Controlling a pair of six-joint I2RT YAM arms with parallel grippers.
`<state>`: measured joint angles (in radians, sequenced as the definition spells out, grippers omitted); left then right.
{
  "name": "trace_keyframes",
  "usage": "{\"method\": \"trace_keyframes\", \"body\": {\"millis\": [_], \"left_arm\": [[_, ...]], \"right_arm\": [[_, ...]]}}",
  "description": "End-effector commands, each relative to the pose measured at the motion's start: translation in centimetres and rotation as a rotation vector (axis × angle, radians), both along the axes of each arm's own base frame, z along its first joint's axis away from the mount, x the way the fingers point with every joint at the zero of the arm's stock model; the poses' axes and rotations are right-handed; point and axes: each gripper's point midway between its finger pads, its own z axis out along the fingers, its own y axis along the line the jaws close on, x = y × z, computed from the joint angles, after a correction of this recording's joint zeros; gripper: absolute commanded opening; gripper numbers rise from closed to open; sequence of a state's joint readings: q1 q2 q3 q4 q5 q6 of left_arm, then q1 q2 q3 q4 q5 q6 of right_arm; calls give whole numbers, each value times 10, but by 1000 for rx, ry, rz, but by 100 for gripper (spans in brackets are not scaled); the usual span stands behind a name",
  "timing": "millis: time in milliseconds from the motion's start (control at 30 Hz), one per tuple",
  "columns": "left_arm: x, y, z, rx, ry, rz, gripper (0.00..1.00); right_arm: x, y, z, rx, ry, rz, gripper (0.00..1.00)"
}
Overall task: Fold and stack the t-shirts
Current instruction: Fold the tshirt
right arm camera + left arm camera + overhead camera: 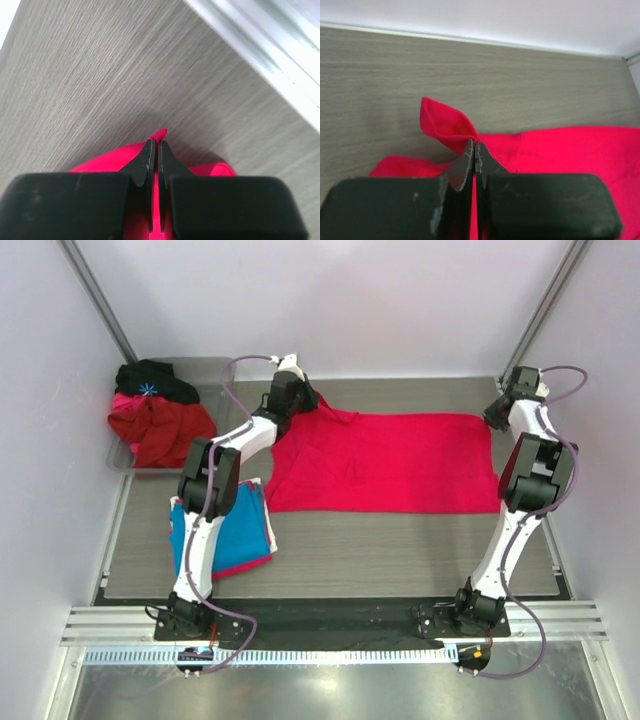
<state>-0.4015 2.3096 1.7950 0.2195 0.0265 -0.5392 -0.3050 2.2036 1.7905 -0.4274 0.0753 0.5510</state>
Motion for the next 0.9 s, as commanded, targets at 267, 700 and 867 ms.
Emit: {"method": "trace_keyframes", "body": {"millis": [267, 700, 867], "left_arm": [[-55, 9, 59, 18, -151, -31, 0], [-106, 41, 75, 84, -206, 22, 0], [-122, 46, 70, 101, -192, 19, 0]], "right_arm": [[-23, -13, 42, 16, -47, -76, 1], [-55, -6, 49, 10, -29, -95, 1], [-68, -5, 51, -9, -17, -97, 1]]}}
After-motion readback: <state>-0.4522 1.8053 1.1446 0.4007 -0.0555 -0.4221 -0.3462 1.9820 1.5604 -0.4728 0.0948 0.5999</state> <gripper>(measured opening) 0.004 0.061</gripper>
